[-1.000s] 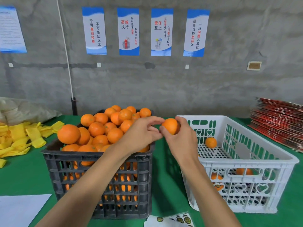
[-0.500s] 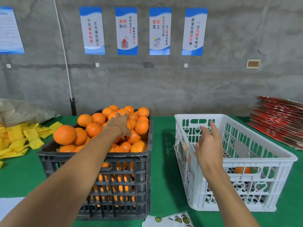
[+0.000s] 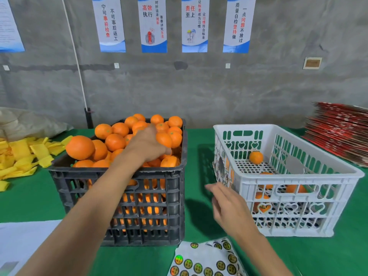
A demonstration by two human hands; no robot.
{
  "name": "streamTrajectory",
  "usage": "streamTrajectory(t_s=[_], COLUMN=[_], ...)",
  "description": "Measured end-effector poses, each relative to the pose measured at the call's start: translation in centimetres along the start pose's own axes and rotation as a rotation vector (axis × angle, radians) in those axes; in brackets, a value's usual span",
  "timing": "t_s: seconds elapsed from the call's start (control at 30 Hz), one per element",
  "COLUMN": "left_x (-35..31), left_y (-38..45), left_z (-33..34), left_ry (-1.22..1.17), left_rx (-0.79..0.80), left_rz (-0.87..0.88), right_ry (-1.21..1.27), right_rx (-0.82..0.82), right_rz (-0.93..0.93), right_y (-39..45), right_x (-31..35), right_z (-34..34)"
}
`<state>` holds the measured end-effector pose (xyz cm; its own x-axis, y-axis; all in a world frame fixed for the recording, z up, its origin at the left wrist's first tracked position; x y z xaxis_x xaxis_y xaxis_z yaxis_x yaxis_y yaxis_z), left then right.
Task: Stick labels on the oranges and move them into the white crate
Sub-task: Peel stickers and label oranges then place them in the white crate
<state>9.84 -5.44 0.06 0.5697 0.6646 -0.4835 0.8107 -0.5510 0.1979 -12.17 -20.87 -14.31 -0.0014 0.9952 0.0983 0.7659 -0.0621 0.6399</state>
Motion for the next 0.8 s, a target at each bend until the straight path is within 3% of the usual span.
streamTrajectory(t_s=[0.1, 0.3, 0.5, 0.8], left_x=[0.3, 0.1, 0.6, 0.4], left_y=[-1.6, -2.8, -3.6, -4.1], left_z=[0.9, 1.9, 1.9, 1.8], left_ry=[-0.056, -0.095, -0.119, -0.117], left_rx=[0.059, 0.047, -0.1, -0.133], left_rz=[0.013, 0.066, 0.1, 0.094], right_ry=[0.151, 0.283, 0.364, 0.166], right_rx=[0.277, 0.541, 0.571, 0.642], right_rz=[0.161, 0.199, 0.18, 0.082], right_y=[-3.1, -5.8, -6.3, -6.3], right_x=[-0.9, -0.4, 0.1, 0.7], right_z=[3.2, 7.1, 8.0, 7.9])
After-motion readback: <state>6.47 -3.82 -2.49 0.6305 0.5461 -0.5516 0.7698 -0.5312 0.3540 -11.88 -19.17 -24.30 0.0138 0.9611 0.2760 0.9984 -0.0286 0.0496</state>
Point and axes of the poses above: each hand's wrist, its own y-axis towards the middle knuckle, its own z-axis out of the palm, x = y × z, the point moved 3 cm from there along y, towards the middle knuckle, and after that the axes turned 6 degrees about x, right-handed, at the moved point
